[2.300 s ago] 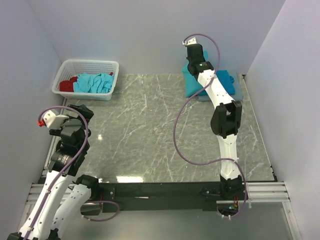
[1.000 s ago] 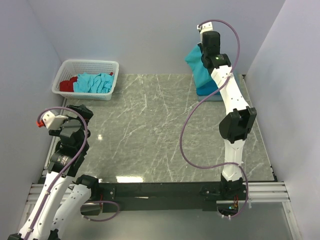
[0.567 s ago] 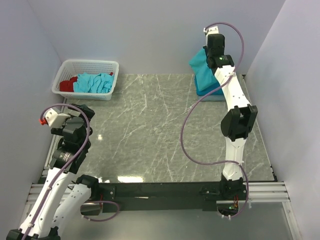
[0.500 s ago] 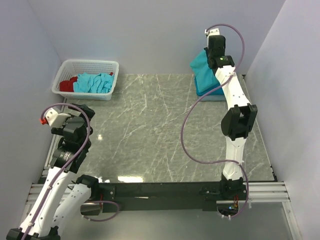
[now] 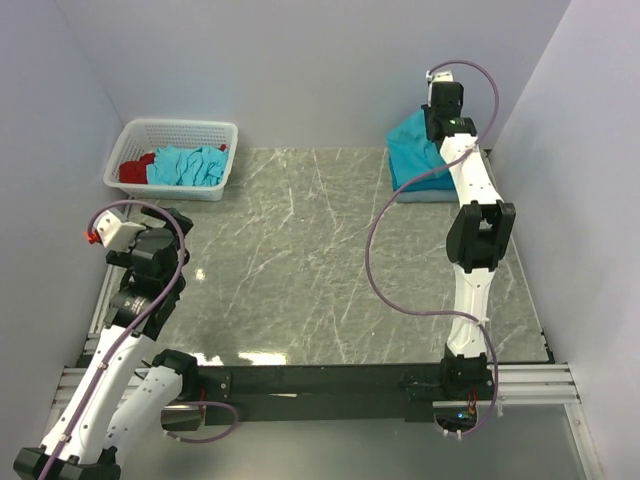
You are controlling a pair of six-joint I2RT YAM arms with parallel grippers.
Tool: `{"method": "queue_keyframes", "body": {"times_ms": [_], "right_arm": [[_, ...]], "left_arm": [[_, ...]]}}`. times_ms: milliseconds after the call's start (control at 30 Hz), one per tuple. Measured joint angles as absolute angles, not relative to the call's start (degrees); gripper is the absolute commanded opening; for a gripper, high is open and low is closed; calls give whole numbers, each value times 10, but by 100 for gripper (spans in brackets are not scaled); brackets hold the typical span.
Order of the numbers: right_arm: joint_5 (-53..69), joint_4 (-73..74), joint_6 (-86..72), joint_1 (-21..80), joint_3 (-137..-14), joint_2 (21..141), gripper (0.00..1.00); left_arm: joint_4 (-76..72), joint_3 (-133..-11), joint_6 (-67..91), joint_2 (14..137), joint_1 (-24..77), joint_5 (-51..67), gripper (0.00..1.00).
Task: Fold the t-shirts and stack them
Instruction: Neatly place the folded tshirt to the corner
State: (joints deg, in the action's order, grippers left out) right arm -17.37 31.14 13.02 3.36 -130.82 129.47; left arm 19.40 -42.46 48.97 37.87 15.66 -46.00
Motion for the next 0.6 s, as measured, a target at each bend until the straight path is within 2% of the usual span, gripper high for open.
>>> {"method": "queue_keyframes", "body": {"times_ms": [233, 300, 367, 400, 433, 467, 500, 600], "right_arm": [[-147, 300, 113, 10, -1308, 1330, 0], [-144, 300, 106, 7, -1308, 1336, 4], [-142, 299, 98, -1, -1308, 1342, 15], [-143, 298, 94, -4, -1308, 1344, 37], [-144, 297, 87, -7, -1308, 1346, 47], [-148, 295, 84, -10, -1308, 1348, 63], [-152, 294, 85, -11, -1308, 1350, 70], [-168, 292, 83, -15, -1308, 1352, 77]], "left_arm": [[193, -428, 490, 391, 157, -460, 99], [192, -429, 490, 392, 157, -460, 100], [192, -430, 490, 393, 157, -460, 99], [191, -430, 490, 394, 157, -460, 99], [190, -432, 490, 395, 157, -460, 99], [189, -432, 490, 397, 157, -460, 99], [189, -433, 490, 398, 157, -460, 100], [185, -435, 490, 404, 157, -460, 99]]}}
